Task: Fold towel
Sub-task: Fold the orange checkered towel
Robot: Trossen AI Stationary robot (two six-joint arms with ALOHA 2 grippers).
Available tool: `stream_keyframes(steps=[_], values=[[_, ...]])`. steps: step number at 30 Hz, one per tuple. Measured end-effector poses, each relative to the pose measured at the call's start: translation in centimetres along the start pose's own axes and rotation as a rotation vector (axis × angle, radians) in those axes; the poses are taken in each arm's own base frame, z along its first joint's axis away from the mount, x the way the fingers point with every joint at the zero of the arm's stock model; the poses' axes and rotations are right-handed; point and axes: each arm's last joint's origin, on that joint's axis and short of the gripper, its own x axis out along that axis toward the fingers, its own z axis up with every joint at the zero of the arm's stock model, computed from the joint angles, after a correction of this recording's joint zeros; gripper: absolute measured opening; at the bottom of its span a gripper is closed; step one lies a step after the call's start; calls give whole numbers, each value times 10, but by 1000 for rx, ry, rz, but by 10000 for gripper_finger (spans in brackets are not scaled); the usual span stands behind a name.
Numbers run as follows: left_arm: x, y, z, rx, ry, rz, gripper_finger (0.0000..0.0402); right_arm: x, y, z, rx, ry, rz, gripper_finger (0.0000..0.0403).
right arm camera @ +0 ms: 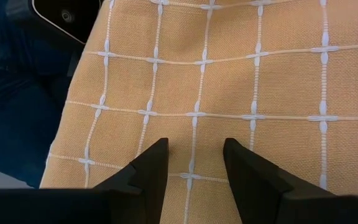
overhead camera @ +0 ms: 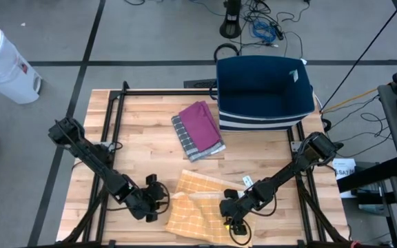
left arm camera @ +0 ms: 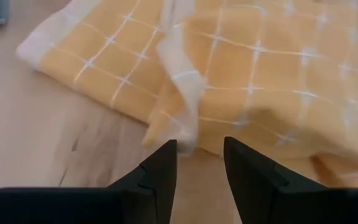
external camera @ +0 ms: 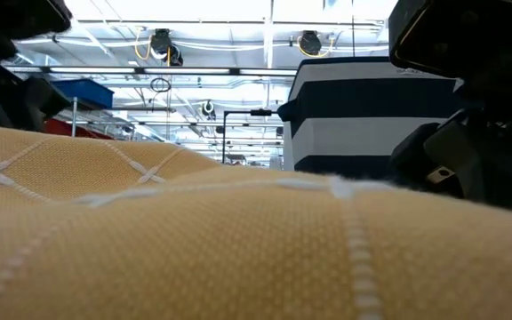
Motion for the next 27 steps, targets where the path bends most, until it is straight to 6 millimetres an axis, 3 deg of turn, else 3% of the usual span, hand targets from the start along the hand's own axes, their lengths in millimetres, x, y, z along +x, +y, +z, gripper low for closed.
stream_keyframes(steps=[8, 17, 22, 27], values=[[13, 11, 0, -11, 22, 85, 128, 0, 0, 0, 17, -5, -2, 148], [12, 11, -4, 89, 51, 90, 16, 0, 0, 0, 16, -6, -3, 148], [13, 14, -3, 222, 68, 98, 4, 0, 0, 0, 10, -6, -3, 148], [15, 20, 3, 552, 99, 103, 2, 0, 0, 0, 10, 1, 4, 148]])
